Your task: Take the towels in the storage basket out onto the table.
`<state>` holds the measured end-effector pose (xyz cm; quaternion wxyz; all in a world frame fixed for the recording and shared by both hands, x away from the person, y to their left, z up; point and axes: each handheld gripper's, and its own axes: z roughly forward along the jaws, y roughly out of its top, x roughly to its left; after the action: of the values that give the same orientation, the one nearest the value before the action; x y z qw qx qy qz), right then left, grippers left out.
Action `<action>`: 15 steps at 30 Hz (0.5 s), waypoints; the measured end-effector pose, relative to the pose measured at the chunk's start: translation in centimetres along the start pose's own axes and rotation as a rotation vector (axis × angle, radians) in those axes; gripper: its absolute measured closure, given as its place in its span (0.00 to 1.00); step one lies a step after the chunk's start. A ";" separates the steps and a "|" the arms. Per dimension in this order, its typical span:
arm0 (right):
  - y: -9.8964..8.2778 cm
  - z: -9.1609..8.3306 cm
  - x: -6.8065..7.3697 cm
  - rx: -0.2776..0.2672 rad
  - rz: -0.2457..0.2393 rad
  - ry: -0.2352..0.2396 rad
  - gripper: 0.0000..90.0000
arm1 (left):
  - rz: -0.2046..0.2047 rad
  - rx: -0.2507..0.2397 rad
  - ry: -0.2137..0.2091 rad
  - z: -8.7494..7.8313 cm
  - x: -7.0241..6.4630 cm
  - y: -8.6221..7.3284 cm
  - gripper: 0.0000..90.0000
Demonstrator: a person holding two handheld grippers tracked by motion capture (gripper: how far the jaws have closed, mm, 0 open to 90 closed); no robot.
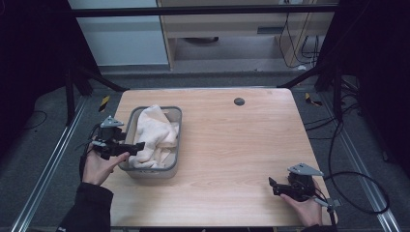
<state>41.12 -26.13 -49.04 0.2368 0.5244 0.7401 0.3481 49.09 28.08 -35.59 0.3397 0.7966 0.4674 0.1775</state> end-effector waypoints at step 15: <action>0.0 0.1 0.0 0.012 0.001 0.009 0.13 | 0.022 0.073 -0.016 2.0 0.6 1.2 0.18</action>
<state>41.18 -26.09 -49.06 0.2298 0.5248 0.7430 0.3461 51.31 27.42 -36.14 0.3120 0.8151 0.4621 0.1577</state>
